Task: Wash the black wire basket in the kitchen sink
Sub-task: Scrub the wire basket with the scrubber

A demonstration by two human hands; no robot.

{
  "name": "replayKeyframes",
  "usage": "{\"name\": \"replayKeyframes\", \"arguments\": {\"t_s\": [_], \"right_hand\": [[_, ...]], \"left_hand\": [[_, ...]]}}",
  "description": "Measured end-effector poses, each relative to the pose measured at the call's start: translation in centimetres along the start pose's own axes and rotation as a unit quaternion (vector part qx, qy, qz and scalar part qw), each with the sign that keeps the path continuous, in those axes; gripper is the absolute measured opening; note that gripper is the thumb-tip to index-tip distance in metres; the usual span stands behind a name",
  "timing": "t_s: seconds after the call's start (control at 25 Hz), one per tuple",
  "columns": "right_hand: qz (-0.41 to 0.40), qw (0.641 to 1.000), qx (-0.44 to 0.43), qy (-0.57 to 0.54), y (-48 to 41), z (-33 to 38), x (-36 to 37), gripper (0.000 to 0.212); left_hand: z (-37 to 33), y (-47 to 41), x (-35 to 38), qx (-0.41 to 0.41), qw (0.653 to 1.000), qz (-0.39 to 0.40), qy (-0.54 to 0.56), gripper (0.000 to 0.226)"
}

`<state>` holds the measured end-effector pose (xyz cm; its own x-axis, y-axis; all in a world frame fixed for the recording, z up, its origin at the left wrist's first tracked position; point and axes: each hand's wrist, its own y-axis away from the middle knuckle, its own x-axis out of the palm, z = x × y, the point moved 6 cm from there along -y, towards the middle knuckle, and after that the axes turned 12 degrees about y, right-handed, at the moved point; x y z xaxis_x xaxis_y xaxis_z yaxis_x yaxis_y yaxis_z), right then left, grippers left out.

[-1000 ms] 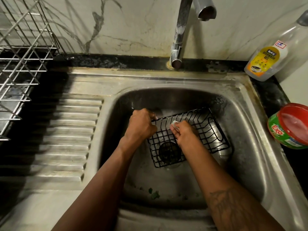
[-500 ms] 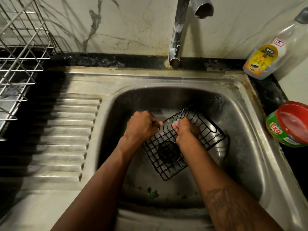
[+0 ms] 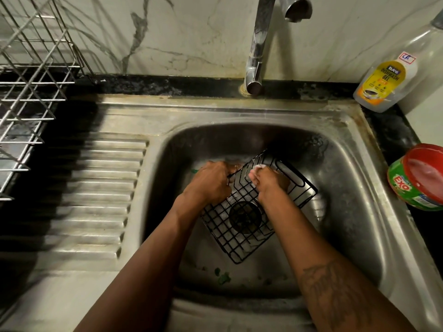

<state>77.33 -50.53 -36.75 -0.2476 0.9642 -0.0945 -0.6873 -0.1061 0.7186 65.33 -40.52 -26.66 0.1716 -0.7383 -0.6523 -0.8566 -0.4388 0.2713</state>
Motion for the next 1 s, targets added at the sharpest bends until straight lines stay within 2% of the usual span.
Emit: {"name": "replayKeyframes", "arguments": {"t_s": [0.12,0.16,0.24,0.28,0.32,0.4,0.44,0.56,0.64,0.84,0.92,1.0], "right_hand": [[-0.057,0.993,-0.089,-0.045,1.9,2.2,-0.1,0.012],[-0.064,0.991,-0.098,-0.06,2.0,2.2,-0.4,0.014],[-0.075,0.994,-0.054,-0.055,0.7,0.6,-0.8,0.009],[-0.068,0.996,-0.029,-0.057,0.2,-0.1,-0.9,0.01],[-0.04,0.996,-0.008,-0.075,-0.2,-0.6,-0.6,0.02],[0.036,0.992,0.015,-0.12,-0.2,-0.8,0.4,0.034],[0.049,0.991,0.011,-0.125,0.1,-0.4,0.5,0.035],[-0.063,0.983,-0.05,-0.163,1.5,1.5,-0.8,0.021],[-0.069,0.974,-0.081,-0.199,2.4,2.1,-0.4,0.017],[-0.06,0.967,-0.198,-0.151,2.9,4.3,0.1,0.028],[-0.074,0.968,-0.231,-0.065,2.8,4.5,0.1,0.029],[-0.134,0.958,-0.252,0.029,2.9,4.3,-0.4,0.028]], "left_hand": [[0.0,0.1,-0.3,-0.007,1.0,-0.002,-0.016,0.022],[-0.1,0.2,-0.4,-0.007,1.0,-0.002,-0.014,0.021],[-0.2,0.3,-0.3,-0.005,1.0,0.003,-0.006,0.026],[-0.3,0.3,-0.2,-0.004,1.0,0.006,-0.004,0.025],[-0.4,0.3,-0.2,-0.004,1.0,0.008,-0.002,0.024],[-0.2,0.3,-0.2,-0.004,1.0,0.006,-0.003,0.023],[-0.2,0.2,-0.3,-0.006,1.0,0.004,-0.004,0.022],[0.1,0.2,-0.3,-0.014,1.0,-0.002,-0.001,0.019],[0.2,0.1,-0.3,-0.015,1.0,-0.004,-0.003,0.018],[1.2,-0.5,-0.1,-0.016,1.0,-0.005,0.005,0.024],[1.6,-0.7,-0.1,-0.02,0.999,-0.009,0.024,0.025],[1.8,-0.9,-0.1,-0.022,0.999,-0.02,0.023,0.027]]}}
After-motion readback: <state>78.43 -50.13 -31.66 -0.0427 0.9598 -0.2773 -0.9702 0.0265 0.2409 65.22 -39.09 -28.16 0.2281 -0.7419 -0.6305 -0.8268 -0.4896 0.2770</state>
